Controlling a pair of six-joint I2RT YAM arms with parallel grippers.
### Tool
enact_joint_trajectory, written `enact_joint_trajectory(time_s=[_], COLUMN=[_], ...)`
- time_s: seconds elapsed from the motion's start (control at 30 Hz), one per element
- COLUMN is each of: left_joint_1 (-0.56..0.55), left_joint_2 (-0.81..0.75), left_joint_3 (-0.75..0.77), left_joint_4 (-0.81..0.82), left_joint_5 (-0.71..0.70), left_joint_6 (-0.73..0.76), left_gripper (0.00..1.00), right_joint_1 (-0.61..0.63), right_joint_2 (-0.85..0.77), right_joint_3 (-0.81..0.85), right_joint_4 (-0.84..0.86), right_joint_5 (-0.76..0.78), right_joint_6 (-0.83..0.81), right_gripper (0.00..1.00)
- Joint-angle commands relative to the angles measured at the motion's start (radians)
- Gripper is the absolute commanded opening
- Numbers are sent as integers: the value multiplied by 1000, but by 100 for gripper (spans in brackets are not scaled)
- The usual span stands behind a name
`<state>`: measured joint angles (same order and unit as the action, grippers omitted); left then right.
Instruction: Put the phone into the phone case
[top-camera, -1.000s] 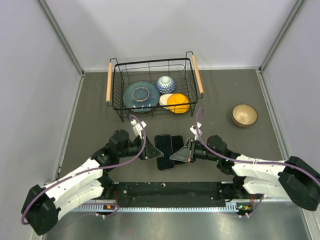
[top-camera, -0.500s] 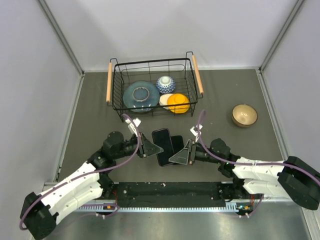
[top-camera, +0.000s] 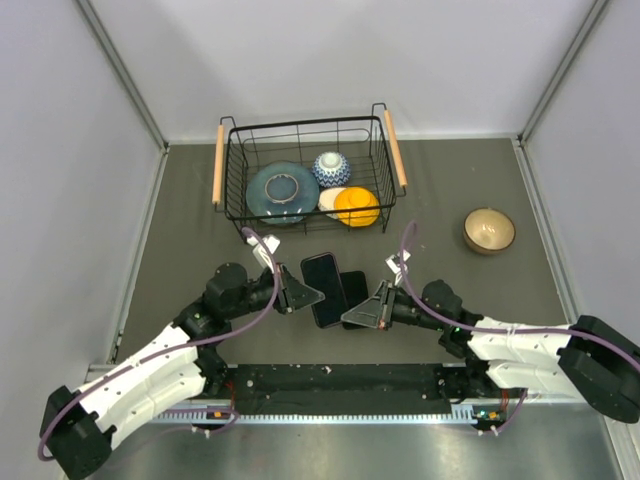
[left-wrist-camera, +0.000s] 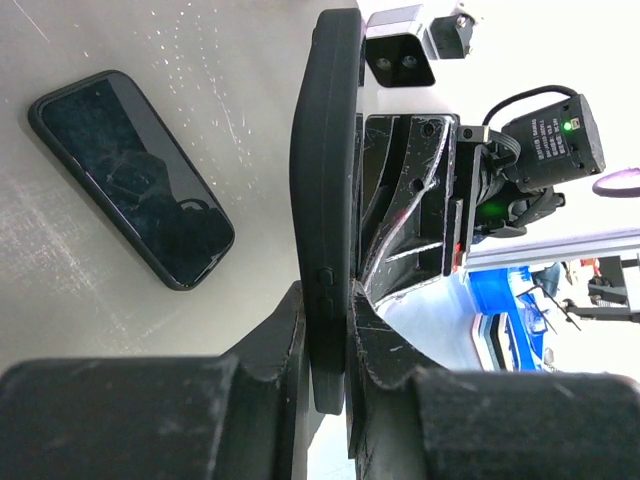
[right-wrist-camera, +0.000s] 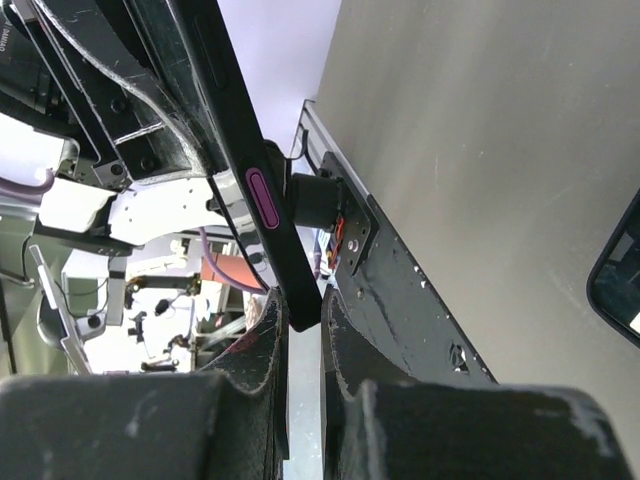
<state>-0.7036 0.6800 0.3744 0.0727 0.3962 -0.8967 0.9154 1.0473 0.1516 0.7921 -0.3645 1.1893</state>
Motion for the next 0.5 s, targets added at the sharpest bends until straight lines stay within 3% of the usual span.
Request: enact_joint_trajectory(time_s=[0.0,0.17,0.3,0.33,0.47], left_joint_1=[4,4,6,7,7], left_joint_2=[41,36,49,55,84], left_joint_3=[8,-25,-17,-9,37], left_joint_4=[-28,-11,-19,-30,-112], left_joint_5=[-17,-22,-19,-19,-14], left_joint_6=[102,82,90,96,119], left_gripper=[0,0,0,0,0], right_joint_1=[10,11,13,11,11], right_joint_2=[-10,-3,-47,-68,-177], right_joint_3=[68,77,126,159,206], right_joint_4=[111,78,-130,-287,-557], right_joint_5=[64,102,87,94,200], right_joint_6=[53,110,-43,-119,-247], right_gripper=[0,0,37,40,53])
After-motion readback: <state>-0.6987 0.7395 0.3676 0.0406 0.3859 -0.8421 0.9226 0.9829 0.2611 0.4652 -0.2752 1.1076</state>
